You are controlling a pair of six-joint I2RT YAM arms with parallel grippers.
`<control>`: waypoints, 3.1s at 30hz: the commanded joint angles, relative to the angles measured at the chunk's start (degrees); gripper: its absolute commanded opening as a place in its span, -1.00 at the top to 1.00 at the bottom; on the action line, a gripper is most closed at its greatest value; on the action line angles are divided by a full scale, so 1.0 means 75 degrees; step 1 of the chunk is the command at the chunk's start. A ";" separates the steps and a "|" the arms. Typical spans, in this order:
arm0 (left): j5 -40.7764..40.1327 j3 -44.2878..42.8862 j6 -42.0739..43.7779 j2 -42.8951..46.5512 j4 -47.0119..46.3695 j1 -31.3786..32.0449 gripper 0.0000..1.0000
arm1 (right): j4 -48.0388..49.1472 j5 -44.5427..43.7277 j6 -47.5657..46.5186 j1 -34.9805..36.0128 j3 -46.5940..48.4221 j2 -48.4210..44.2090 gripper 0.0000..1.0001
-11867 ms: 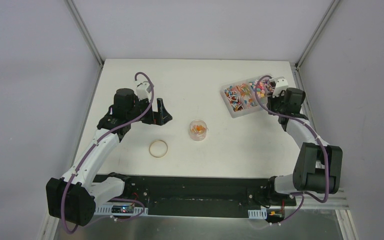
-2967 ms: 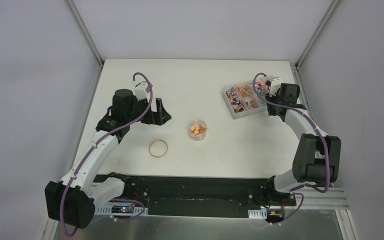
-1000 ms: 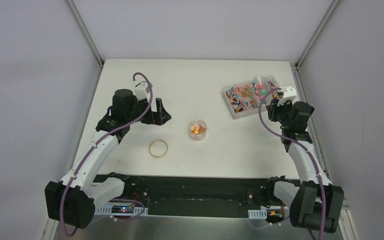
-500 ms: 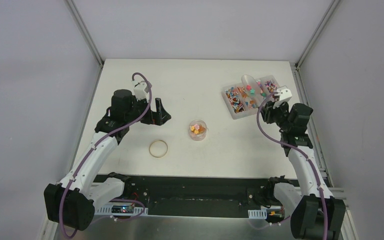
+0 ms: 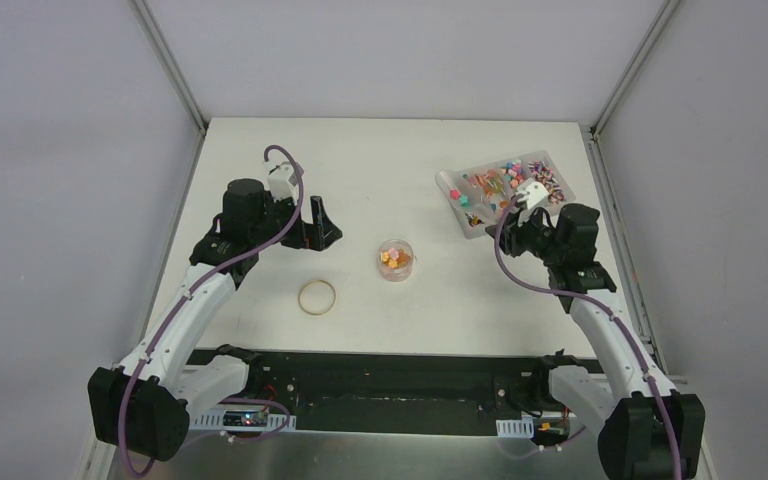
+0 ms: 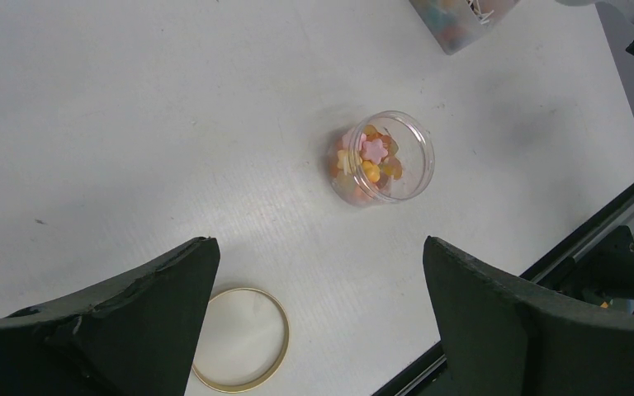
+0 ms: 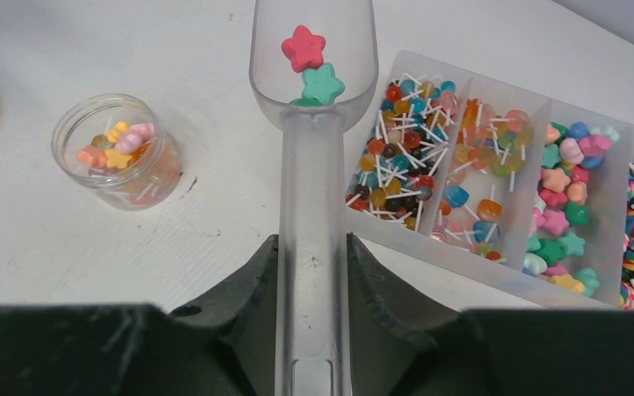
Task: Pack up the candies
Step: Place the fake candies in the packing bottle.
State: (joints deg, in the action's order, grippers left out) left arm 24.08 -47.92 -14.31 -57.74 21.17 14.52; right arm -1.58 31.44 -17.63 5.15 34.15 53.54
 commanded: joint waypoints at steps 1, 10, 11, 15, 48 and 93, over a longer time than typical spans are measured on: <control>-0.0086 0.0001 0.0055 0.0104 -0.0245 -0.0050 -0.98 | -0.0472 0.0442 -0.0781 0.0333 0.0771 0.0115 1.00; -0.0113 0.0015 0.0055 0.0116 -0.0245 -0.0050 -0.98 | -0.1784 0.0146 -0.1834 0.1033 0.1532 0.0282 1.00; -0.0106 0.0015 0.0056 0.0113 -0.0246 -0.0050 -0.98 | -0.2083 0.0059 -0.2021 0.1121 0.1675 0.0325 1.00; -0.0036 0.0012 0.0042 0.0088 -0.0245 -0.0050 -0.98 | -0.3106 -0.0208 -0.2791 0.1535 0.2048 0.0385 1.00; -0.0021 0.0027 0.0043 0.0104 -0.0244 -0.0050 -0.98 | -0.5536 -0.3095 -0.3756 0.4109 0.3115 0.0975 1.00; 0.0013 0.0015 0.0042 0.0221 -0.0244 -0.0050 -0.98 | -0.4851 -0.6027 -0.3416 0.4752 0.4035 0.0697 1.00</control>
State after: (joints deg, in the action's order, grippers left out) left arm 24.08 -47.83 -14.31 -57.69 21.17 14.52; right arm -44.93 -3.49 -44.80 40.86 61.52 60.84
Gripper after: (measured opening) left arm 0.992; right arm 0.311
